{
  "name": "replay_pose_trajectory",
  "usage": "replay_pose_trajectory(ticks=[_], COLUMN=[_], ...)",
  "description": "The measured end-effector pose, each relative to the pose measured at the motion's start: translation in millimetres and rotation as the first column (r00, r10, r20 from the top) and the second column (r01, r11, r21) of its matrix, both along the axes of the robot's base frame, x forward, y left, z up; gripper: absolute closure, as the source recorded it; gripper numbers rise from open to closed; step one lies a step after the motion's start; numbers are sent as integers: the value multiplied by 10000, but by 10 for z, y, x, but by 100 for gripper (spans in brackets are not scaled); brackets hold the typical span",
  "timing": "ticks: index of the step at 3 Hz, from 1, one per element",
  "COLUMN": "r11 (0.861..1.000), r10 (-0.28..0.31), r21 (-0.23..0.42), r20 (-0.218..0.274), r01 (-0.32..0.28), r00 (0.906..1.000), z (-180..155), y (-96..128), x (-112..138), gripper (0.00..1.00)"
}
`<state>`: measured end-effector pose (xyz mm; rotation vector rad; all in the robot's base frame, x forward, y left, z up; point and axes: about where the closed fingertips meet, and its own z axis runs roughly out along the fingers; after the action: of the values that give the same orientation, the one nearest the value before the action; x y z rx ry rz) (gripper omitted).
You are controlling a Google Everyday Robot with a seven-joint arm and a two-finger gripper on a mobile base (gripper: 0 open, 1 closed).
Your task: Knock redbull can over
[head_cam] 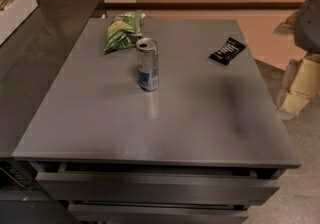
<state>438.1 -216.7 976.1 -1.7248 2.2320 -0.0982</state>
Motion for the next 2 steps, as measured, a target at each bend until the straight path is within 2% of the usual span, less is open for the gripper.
replay_pose_trajectory(ticks=[1,2], r11=[10000,9994], r10=[0,24], r21=[0,351], r20=[2,72], r01=[0,-26], r00=[10000,10000], z=[0,4], y=[0,97], x=[0,41], gripper=[0,0])
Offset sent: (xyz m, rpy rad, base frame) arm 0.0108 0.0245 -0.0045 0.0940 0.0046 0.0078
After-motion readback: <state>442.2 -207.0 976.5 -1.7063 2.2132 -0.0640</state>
